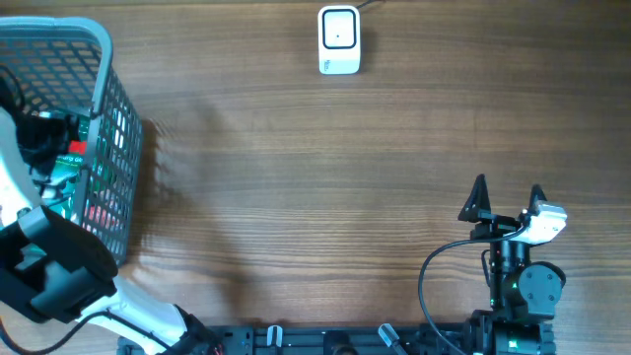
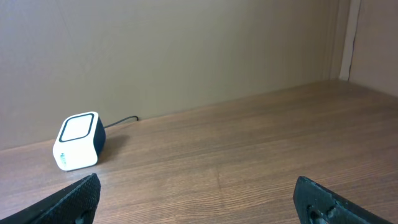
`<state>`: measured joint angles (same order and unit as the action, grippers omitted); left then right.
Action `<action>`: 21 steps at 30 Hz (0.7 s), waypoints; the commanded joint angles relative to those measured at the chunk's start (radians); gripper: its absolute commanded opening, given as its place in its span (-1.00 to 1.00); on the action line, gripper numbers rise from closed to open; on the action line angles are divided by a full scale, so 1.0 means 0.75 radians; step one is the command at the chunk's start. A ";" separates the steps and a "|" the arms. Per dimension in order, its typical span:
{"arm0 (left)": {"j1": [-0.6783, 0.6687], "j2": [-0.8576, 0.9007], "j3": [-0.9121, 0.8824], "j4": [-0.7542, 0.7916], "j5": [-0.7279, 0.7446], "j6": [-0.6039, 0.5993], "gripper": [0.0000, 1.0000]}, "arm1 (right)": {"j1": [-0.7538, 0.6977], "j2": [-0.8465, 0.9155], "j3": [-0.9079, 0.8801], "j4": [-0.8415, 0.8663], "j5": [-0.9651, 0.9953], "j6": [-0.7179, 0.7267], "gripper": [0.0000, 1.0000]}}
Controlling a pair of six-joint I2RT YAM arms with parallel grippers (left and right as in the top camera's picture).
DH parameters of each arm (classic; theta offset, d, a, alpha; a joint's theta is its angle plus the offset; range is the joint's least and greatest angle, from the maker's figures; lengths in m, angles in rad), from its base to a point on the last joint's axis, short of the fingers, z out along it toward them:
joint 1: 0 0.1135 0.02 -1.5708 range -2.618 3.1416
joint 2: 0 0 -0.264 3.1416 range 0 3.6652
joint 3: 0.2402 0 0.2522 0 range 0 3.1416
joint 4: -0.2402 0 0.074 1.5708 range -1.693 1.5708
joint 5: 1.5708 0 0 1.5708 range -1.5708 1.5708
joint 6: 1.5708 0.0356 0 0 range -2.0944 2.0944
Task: Scan the item barcode
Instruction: 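Grasp the green-capped jar with the left gripper and lift it out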
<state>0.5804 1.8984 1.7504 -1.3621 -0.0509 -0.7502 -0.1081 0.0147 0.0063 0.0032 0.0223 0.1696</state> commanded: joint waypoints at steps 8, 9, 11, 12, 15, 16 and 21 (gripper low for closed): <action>-0.080 0.018 -0.395 0.358 0.012 -0.018 1.00 | 0.001 -0.010 -0.002 0.005 -0.018 -0.017 0.99; -0.084 0.020 -0.419 0.387 0.012 -0.018 1.00 | 0.001 -0.010 -0.002 0.005 -0.018 -0.017 0.99; -0.084 0.020 -0.452 0.422 0.012 -0.017 1.00 | 0.001 -0.010 -0.002 0.005 -0.018 -0.016 0.99; -0.083 0.020 -0.463 0.430 0.011 -0.016 0.92 | 0.001 -0.010 -0.002 0.005 -0.018 -0.016 0.99; -0.083 0.021 -0.477 0.445 0.006 0.018 0.33 | 0.001 -0.010 -0.002 0.005 -0.018 -0.017 0.99; -0.083 0.020 -0.477 0.443 0.007 0.028 0.18 | 0.001 -0.010 -0.002 0.005 -0.018 -0.016 1.00; -0.072 0.017 -0.441 0.421 0.006 0.140 -0.04 | 0.001 -0.010 -0.002 0.005 -0.018 -0.017 0.99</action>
<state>0.5228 1.9030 1.4044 -1.0309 -0.0433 -0.7143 -0.1081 0.0147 0.0063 0.0032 0.0223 0.1696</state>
